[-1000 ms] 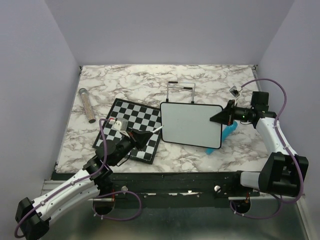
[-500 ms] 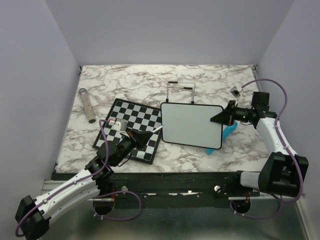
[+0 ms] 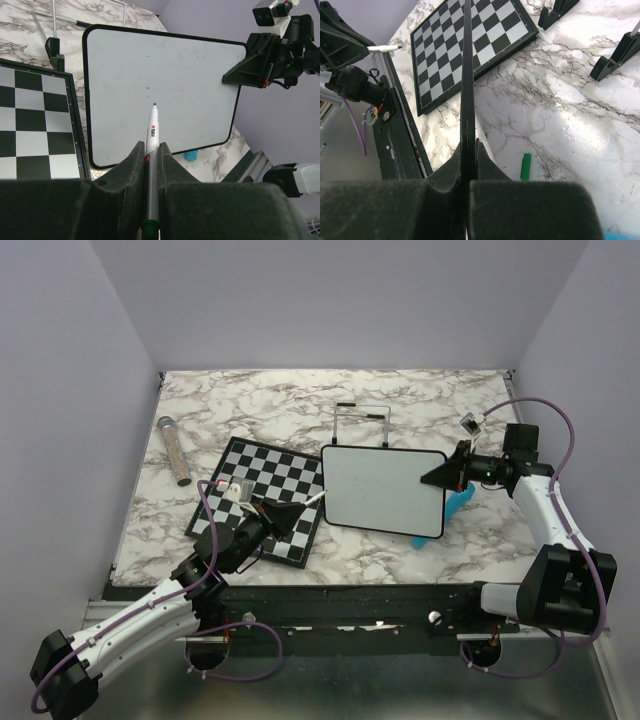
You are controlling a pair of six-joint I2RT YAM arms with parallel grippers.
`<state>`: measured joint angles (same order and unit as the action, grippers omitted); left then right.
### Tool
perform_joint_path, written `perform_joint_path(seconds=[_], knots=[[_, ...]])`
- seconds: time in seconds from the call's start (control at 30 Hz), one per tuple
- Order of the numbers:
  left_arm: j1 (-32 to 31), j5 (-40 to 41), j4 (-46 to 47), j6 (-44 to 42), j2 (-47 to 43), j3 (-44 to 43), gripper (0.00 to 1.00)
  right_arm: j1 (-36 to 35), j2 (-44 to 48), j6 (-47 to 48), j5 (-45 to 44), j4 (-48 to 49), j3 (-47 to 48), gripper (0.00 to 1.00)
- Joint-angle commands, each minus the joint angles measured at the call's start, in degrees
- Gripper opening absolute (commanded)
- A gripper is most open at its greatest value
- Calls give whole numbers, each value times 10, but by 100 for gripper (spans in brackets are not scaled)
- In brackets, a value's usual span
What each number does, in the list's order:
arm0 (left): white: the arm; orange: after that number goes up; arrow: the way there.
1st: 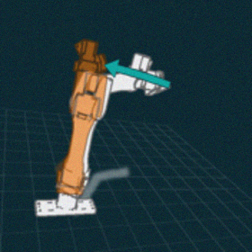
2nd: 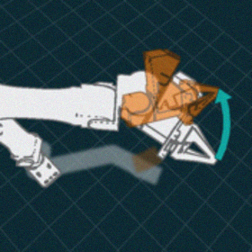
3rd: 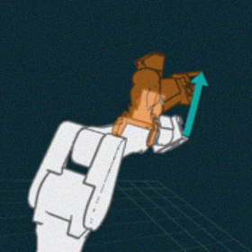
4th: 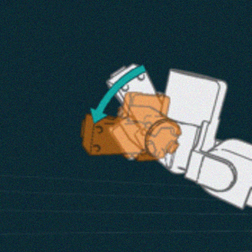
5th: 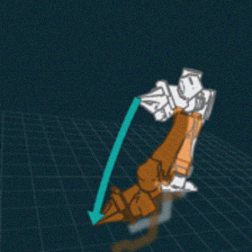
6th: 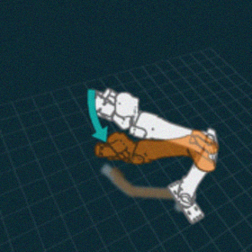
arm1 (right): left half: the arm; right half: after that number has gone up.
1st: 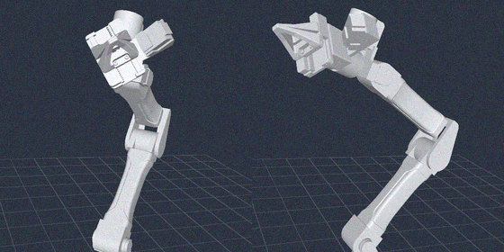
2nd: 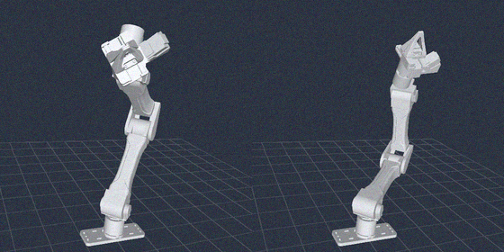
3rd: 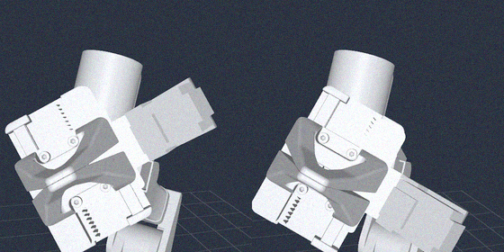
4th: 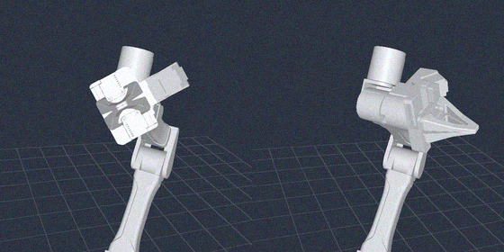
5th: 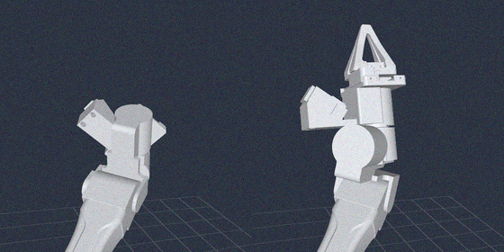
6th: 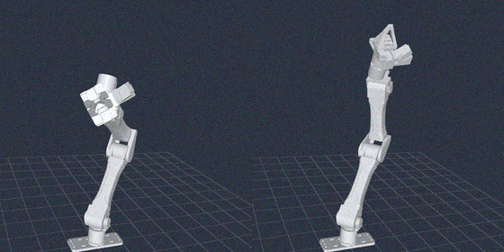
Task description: Write a sentence on the whiteboard
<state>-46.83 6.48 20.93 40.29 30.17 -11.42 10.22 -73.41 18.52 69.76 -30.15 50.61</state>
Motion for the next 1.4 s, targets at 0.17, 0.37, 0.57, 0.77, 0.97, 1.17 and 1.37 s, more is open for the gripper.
perform_joint_path(seconds=[0.17, 0.37, 0.57, 0.77, 0.97, 1.17, 1.37], knots=[[3, 16, 25, 9, -3, 14, 0, 5, 0, 27, -37, 10, -4, 0], [2, 22, 34, 18, -3, 23, 0, 5, -2, 32, -36, 3, -1, 0], [2, 23, 36, 20, -2, 24, 0, 5, -7, 35, -36, -2, 0, 1], [3, 20, 46, 25, 8, 28, 0, 5, -8, 37, -35, -3, 0, 0], [2, 18, 53, 27, 16, 28, 0, 5, -8, 38, -36, -3, 1, 0], [2, 14, 57, 27, 23, 28, 0, 5, -9, 38, -36, -4, 2, 0], [2, 11, 61, 28, 23, 30, 0, 5, -7, 39, -36, -5, 2, 1]])
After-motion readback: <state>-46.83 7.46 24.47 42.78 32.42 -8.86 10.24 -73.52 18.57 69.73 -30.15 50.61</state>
